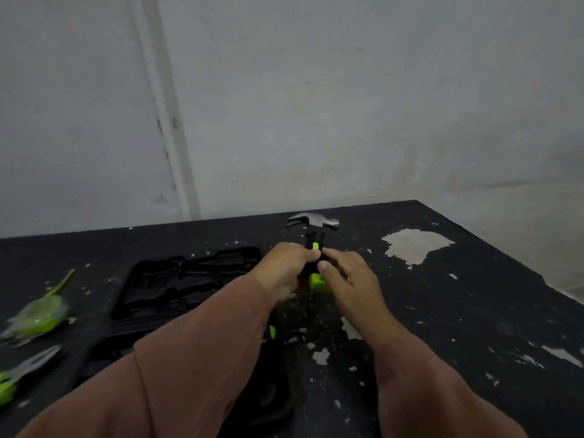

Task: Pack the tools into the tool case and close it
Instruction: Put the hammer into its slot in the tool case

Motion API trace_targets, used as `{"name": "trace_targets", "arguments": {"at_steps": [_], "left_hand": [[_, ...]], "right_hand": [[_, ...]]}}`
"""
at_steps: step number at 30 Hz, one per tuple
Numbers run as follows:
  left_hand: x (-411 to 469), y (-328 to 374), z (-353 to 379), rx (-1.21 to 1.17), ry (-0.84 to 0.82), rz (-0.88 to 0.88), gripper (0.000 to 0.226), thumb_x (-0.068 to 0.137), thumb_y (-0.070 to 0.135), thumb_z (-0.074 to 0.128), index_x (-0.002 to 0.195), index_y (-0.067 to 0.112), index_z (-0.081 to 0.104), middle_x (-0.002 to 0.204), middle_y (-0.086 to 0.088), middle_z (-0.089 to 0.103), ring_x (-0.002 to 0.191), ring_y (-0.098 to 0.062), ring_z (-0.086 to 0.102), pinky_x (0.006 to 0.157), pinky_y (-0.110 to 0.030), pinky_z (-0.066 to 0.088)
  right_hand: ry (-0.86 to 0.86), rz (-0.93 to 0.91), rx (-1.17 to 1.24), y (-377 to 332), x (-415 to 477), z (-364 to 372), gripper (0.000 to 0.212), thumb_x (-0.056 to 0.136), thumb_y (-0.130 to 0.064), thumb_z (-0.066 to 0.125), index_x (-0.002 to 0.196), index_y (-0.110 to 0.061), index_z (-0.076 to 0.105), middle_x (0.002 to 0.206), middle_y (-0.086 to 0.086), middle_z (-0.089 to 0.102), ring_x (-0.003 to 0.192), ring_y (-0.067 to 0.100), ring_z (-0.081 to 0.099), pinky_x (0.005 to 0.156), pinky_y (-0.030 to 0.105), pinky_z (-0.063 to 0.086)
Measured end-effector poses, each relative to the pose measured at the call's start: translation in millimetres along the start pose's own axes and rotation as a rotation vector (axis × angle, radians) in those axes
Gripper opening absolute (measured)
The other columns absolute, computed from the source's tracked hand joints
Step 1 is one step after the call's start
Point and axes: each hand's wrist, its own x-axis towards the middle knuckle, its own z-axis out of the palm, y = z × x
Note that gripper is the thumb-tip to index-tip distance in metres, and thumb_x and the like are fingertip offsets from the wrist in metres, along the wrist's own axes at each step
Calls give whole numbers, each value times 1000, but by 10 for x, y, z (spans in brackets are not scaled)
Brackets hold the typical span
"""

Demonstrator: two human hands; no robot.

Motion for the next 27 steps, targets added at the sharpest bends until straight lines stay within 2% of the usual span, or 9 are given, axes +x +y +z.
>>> {"name": "trace_targets", "arguments": {"at_steps": [3, 6, 9, 10, 12, 14, 19, 23, 27], "left_hand": [[-195, 29, -277, -46, -76, 14, 14, 92, 6, 47, 96, -1, 59, 79, -17, 61, 63, -26, 62, 58, -32, 51], [-424, 74, -565, -39, -146, -18, 15, 94, 7, 43, 89, 3, 56, 74, -14, 59, 54, -22, 63, 43, -24, 51], [-633, 116, -868, -16, -211, -25, 18, 94, 6, 41, 86, 4, 57, 69, -13, 60, 49, -20, 61, 45, -23, 50], [-686, 126, -951, -4, -228, -27, 17, 93, 7, 42, 86, 4, 57, 68, -13, 61, 48, -19, 60, 47, -25, 50], [-784, 137, -1147, 30, -232, -26, 14, 92, 7, 44, 91, 5, 57, 71, -13, 61, 48, -19, 58, 50, -28, 51], [-859, 132, -1340, 46, -232, -34, 13, 91, 7, 45, 95, 5, 57, 72, -14, 61, 47, -17, 57, 49, -28, 52], [-945, 113, -1736, 63, -275, -72, 16, 89, 11, 50, 100, 6, 60, 78, -16, 64, 49, -17, 58, 45, -25, 51], [-864, 129, -1961, -6, -131, -24, 14, 89, 17, 53, 93, 10, 65, 75, -10, 67, 47, -13, 56, 42, -19, 46], [-657, 87, -2137, -231, -15, 56, 11, 86, -1, 54, 90, 6, 61, 74, -7, 62, 61, -16, 63, 49, -20, 54]], "right_hand": [[69, -82, -24, -56, 43, 61, 21, 87, -18, 59, 107, -15, 65, 102, -1, 55, 90, 6, 54, 80, 23, 43], [113, -118, -18, -179, 100, 129, 24, 86, -15, 60, 109, -17, 63, 107, -4, 47, 101, 13, 52, 82, 23, 45], [125, -80, 53, -358, 139, 230, 27, 85, -16, 60, 112, -18, 61, 110, -5, 44, 99, 11, 50, 76, 7, 38], [101, -26, 84, -405, 163, 259, 28, 86, -19, 60, 114, -19, 59, 110, -4, 46, 98, 10, 51, 75, 7, 37], [-2, 130, 204, -520, 213, 335, 30, 87, -23, 59, 117, -21, 57, 109, -1, 54, 94, 12, 55, 75, 17, 41], [-133, 293, 378, -634, 244, 411, 30, 88, -22, 57, 118, -19, 55, 99, 2, 62, 82, 14, 59, 68, 27, 45], [-366, 387, 536, -795, 271, 605, 28, 89, -11, 56, 116, -15, 56, 78, 2, 65, 48, 13, 57, 44, 23, 40], [-316, 439, 638, -851, 302, 765, 31, 89, -5, 53, 119, -13, 51, 87, 10, 62, 48, 18, 56, 39, 24, 43], [-199, 497, 697, -795, 389, 866, 32, 89, -3, 53, 118, -14, 47, 96, 14, 61, 52, 22, 56, 46, 28, 45]]}}
